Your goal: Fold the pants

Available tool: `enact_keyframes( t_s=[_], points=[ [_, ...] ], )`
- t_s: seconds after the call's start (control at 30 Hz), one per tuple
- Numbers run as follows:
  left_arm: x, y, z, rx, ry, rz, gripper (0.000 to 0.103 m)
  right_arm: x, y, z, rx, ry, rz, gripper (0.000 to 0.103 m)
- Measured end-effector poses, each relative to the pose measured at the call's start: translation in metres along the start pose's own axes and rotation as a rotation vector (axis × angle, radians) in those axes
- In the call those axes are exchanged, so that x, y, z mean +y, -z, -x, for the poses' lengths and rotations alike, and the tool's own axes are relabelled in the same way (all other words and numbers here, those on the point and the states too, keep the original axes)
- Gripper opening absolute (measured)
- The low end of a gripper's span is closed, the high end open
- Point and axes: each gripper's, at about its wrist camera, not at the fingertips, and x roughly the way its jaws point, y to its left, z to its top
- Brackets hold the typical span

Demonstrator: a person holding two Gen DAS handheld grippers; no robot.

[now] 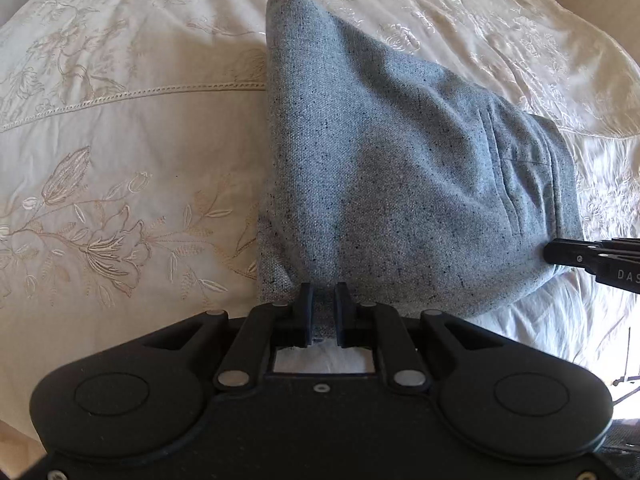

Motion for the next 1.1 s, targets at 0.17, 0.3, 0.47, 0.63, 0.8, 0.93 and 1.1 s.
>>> enact_keyframes(
  t_s=[0.17, 0.3, 0.47, 0.63, 0.8, 0.93, 1.1],
  points=[
    [0.002, 0.011, -0.001, 0.016, -0.041, 0.014, 0.019, -0.008, 0.004, 0.005, 0.008, 0.018, -0.029, 0.007],
    [0.001, 0.011, 0.022, -0.063, -0.078, 0.042, 0.018, -0.016, 0.002, 0.019, -0.04, 0.053, -0.072, 0.017],
    [-0.013, -0.027, 0.035, -0.173, -0.062, -0.05, 0.024, -0.026, -0.015, 0.045, -0.222, 0.043, -0.114, 0.035],
    [-0.02, -0.073, 0.003, -0.168, -0.104, -0.079, 0.025, -0.016, -0.041, 0.025, -0.198, 0.062, -0.016, 0.039],
    [-0.004, -0.091, -0.046, -0.044, -0.182, -0.037, 0.031, -0.019, -0.056, -0.015, -0.11, 0.118, 0.004, 0.046],
    [0.006, -0.081, -0.047, -0.064, -0.165, -0.022, 0.044, -0.04, -0.051, -0.025, -0.069, 0.065, -0.082, 0.054],
    [0.021, -0.061, -0.027, -0.072, -0.056, 0.031, 0.046, -0.064, -0.041, -0.023, -0.045, -0.005, -0.167, 0.062]
  ],
)
